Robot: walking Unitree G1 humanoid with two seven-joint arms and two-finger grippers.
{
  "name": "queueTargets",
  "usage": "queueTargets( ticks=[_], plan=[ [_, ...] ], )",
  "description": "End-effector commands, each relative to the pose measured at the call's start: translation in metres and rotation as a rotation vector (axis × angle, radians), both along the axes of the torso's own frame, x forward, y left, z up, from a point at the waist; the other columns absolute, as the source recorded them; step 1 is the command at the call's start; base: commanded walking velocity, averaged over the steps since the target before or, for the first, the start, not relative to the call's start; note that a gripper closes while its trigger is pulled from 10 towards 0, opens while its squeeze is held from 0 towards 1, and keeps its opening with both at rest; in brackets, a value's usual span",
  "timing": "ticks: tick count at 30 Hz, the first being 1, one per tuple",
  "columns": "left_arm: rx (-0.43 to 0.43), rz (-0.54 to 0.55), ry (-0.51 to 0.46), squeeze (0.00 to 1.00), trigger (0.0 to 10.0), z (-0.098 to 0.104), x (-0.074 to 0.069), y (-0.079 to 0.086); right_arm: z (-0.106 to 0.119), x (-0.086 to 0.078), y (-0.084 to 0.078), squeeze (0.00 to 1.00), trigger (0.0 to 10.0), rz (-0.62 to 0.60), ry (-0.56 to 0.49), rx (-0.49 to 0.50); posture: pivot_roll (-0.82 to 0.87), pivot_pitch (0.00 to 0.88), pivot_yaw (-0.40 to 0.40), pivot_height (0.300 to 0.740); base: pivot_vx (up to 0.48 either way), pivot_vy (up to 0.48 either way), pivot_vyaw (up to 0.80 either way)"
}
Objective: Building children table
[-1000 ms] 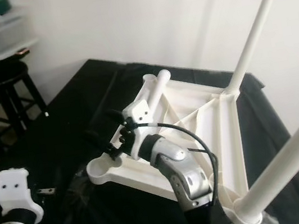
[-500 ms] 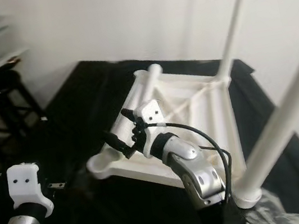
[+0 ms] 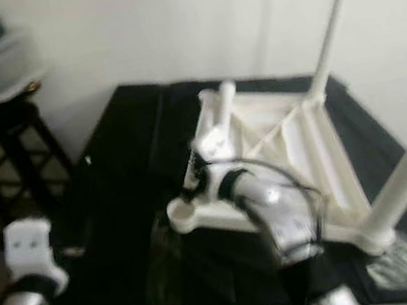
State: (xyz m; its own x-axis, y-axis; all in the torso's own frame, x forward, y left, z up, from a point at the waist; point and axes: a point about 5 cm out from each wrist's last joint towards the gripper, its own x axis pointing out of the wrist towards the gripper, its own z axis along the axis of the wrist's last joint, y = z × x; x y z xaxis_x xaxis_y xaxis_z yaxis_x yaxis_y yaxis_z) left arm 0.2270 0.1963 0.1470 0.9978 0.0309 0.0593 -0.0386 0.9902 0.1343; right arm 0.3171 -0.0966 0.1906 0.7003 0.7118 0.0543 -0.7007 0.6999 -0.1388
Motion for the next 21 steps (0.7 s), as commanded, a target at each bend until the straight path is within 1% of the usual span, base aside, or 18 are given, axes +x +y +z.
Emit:
queueTargets(
  ticks=[1,2,3,4,5,6,7,8,12,13,14,15,17,19,21],
  plan=[
    [-0.001,-0.022,0.002,0.00,10.0,-0.001,0.001,-0.005,-0.001,0.005,-0.012,0.00,10.0,-0.040,-0.017,-0.061,-0.07,0.012,-0.082,0.740,0.000,0.000,-0.80],
    [0.000,-0.023,0.001,0.00,10.0,-0.001,0.000,-0.006,-0.001,0.005,-0.012,0.00,10.0,-0.034,-0.032,-0.083,-0.07,0.012,-0.082,0.740,0.000,0.000,-0.80],
    [0.000,-0.023,0.001,0.00,10.0,-0.001,0.000,-0.006,-0.001,0.005,-0.012,0.00,10.0,-0.034,-0.032,-0.083,-0.07,0.012,-0.082,0.740,0.000,0.000,-0.80],
    [0.002,-0.024,-0.001,0.00,10.0,-0.001,0.000,-0.006,-0.002,0.005,-0.010,0.00,10.0,-0.015,-0.072,-0.167,-0.07,0.012,-0.082,0.740,0.000,0.000,-0.80],
    [0.002,-0.024,-0.001,0.00,10.0,-0.001,0.000,-0.006,-0.002,0.005,-0.010,0.00,10.0,-0.015,-0.072,-0.167,-0.07,0.012,-0.082,0.740,0.000,0.000,-0.80],
    [0.003,-0.028,-0.004,0.00,10.0,-0.001,0.000,-0.006,-0.004,0.006,-0.009,0.00,10.0,-0.001,-0.102,-0.237,-0.07,0.013,-0.082,0.740,0.000,0.000,-0.80],
    [0.003,-0.028,-0.004,0.00,10.0,-0.001,0.000,-0.006,-0.004,0.006,-0.009,0.00,10.0,-0.001,-0.102,-0.237,-0.07,0.013,-0.082,0.740,0.000,0.000,-0.80],
    [0.004,-0.031,-0.006,0.00,10.0,-0.001,0.000,-0.007,-0.005,0.007,-0.009,0.00,10.0,0.008,-0.120,-0.281,-0.07,0.013,-0.082,0.740,0.000,0.000,-0.80],
    [0.004,-0.041,-0.007,0.00,10.0,-0.001,-0.001,-0.008,-0.003,0.010,-0.007,0.00,10.0,0.020,-0.137,-0.313,-0.07,0.017,-0.085,0.740,0.000,0.000,-0.69],
    [0.004,-0.045,-0.006,0.00,10.0,-0.001,-0.001,-0.009,-0.003,0.010,-0.003,0.00,10.0,0.034,-0.147,-0.339,-0.06,0.018,-0.085,0.740,0.000,0.000,0.00],
    [0.009,-0.053,-0.005,0.00,10.0,-0.001,-0.002,-0.010,-0.007,0.009,0.002,0.00,10.0,0.078,-0.158,-0.400,-0.06,0.019,-0.086,0.740,0.000,0.000,0.00],
    [0.009,-0.053,-0.005,0.00,10.0,-0.001,-0.002,-0.010,-0.007,0.009,0.002,0.00,10.0,0.078,-0.158,-0.400,-0.06,0.019,-0.086,0.740,0.000,0.000,0.00],
    [0.015,-0.063,-0.004,0.00,10.0,-0.002,-0.002,-0.012,-0.015,0.006,0.007,0.00,10.0,0.140,-0.159,-0.506,-0.06,0.022,-0.087,0.740,0.000,0.000,0.00],
    [0.015,-0.065,-0.004,0.00,10.0,-0.002,-0.003,-0.013,-0.020,0.006,0.009,0.00,10.0,0.166,-0.145,-0.536,-0.06,0.023,-0.088,0.740,0.000,0.000,0.00],
    [0.014,-0.066,-0.005,0.00,10.0,-0.001,-0.003,-0.013,-0.020,0.008,0.011,0.00,10.0,0.172,-0.143,-0.531,-0.06,0.028,-0.087,0.740,0.000,0.000,0.00]
  ],
)
